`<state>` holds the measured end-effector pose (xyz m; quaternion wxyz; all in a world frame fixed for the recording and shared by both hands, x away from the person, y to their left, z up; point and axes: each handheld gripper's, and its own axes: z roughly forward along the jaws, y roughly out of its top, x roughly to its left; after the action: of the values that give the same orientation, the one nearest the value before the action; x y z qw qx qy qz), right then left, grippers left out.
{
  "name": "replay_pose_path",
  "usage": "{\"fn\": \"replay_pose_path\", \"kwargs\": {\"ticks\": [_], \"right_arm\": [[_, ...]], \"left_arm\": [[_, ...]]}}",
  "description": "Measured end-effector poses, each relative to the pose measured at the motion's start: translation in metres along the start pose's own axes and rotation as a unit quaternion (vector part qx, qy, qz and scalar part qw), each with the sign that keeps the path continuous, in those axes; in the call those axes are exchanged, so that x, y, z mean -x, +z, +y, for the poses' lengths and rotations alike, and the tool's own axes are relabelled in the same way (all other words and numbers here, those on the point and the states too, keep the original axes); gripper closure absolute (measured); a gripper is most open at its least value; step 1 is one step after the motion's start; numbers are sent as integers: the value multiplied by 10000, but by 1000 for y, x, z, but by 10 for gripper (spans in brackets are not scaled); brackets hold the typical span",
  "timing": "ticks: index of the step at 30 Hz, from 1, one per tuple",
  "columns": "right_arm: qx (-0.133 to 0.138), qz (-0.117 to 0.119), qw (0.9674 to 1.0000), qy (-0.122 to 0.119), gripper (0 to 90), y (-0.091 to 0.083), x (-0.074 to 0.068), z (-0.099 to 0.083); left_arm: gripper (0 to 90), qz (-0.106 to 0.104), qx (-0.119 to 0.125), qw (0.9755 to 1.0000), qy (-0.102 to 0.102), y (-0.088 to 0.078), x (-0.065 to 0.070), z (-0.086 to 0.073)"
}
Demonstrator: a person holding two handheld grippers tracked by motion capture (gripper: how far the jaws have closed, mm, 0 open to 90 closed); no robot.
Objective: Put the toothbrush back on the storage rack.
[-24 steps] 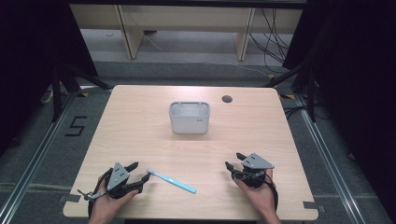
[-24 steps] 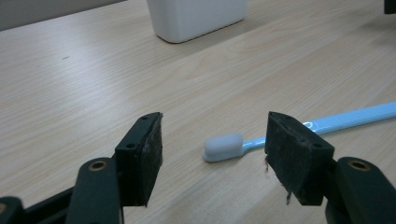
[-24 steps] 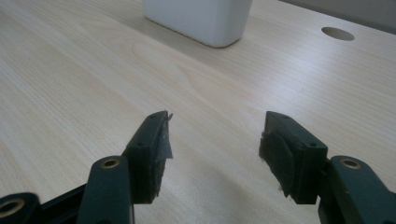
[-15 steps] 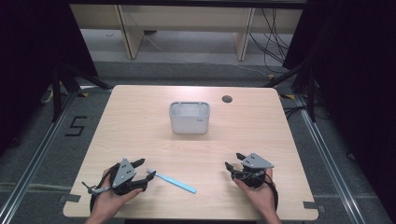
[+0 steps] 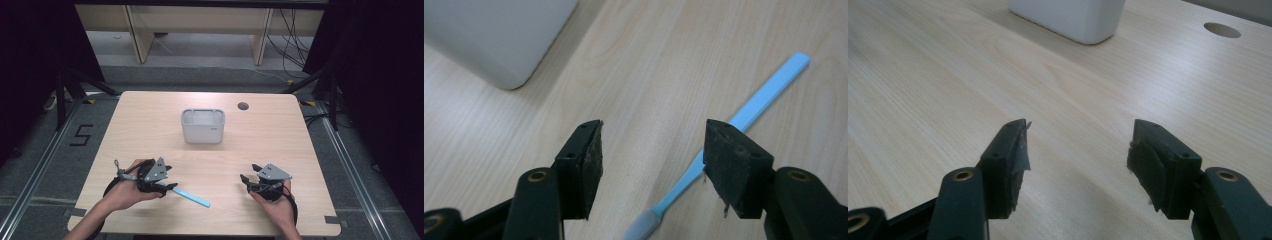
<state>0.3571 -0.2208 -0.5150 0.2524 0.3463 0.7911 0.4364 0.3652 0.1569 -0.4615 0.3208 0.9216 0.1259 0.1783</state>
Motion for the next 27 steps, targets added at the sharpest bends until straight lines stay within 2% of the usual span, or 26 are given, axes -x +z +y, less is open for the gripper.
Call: {"fn": "replay_pose_path", "kwargs": {"ticks": [2,6,9,11,12,14,15,18,19,20,21,22,23,24,25,27], "right_arm": [[-15,-8,10000,56,409,0,-1,0],[-27,15,9999,109,408,-1,0,0],[-29,13,9999,116,406,-1,0,0],[-29,3,10000,91,406,-1,0,0],[-35,9,9999,94,406,-1,0,0],[-48,32,9999,112,406,-1,0,0],[-51,57,9998,175,406,0,-1,0],[-42,70,9999,57,406,1,0,0],[-44,70,10000,56,405,0,0,0],[-44,70,10000,56,405,0,0,0],[-47,66,10000,44,405,1,0,0],[-57,60,10000,46,406,0,0,0],[-60,61,10000,39,405,0,0,0],[-64,64,10000,42,406,0,0,0],[-66,40,10000,30,406,0,0,1],[-69,34,10000,24,406,0,0,1]], "left_arm": [[409,-190,-99,9996,191,5,-3,5],[412,-676,-190,9967,412,14,-8,16],[427,-820,-327,9944,576,20,-8,23],[440,-874,-496,9919,781,23,-9,27],[447,-915,-507,9915,771,25,-7,29],[459,-1037,-619,9883,931,28,-7,33],[464,-1115,-680,9859,1049,29,-7,35],[494,-1405,-922,9740,1520,33,-5,41],[505,-1473,-984,9711,1597,34,-4,42],[516,-1473,-984,9711,1597,34,-4,42],[519,-1662,-1161,9632,1762,38,0,44],[522,-1722,-1285,9577,1914,39,2,46],[527,-1778,-1287,9571,1894,41,4,46],[531,-1861,-1380,9518,2008,43,6,48],[535,-1916,-1458,9477,2095,44,7,49],[544,-2042,-1572,9411,2187,47,9,51]]}}
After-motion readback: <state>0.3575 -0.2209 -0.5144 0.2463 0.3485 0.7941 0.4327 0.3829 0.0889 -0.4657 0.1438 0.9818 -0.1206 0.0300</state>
